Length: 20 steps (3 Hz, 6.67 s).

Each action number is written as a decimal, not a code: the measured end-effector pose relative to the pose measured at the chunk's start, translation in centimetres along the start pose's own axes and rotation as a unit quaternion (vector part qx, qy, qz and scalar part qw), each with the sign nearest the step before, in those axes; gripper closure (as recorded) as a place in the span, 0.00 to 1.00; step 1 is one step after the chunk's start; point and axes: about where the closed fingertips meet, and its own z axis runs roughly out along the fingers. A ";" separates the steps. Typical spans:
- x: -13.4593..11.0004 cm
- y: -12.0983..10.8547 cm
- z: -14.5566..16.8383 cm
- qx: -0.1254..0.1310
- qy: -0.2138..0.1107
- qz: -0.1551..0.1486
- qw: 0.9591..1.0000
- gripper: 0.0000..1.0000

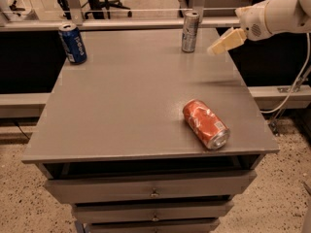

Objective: Move redbull can near pepsi can

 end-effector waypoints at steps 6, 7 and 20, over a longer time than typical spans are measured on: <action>-3.0 -5.8 14.3 0.090 -0.147 0.158 0.972 0.36; -4.3 -5.1 13.0 0.078 -0.160 0.167 0.970 0.61; -22.7 22.3 28.5 -0.146 -0.217 0.051 0.964 0.19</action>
Offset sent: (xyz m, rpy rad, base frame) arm 0.1057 0.0463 -0.0205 0.3047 -0.1024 -0.1726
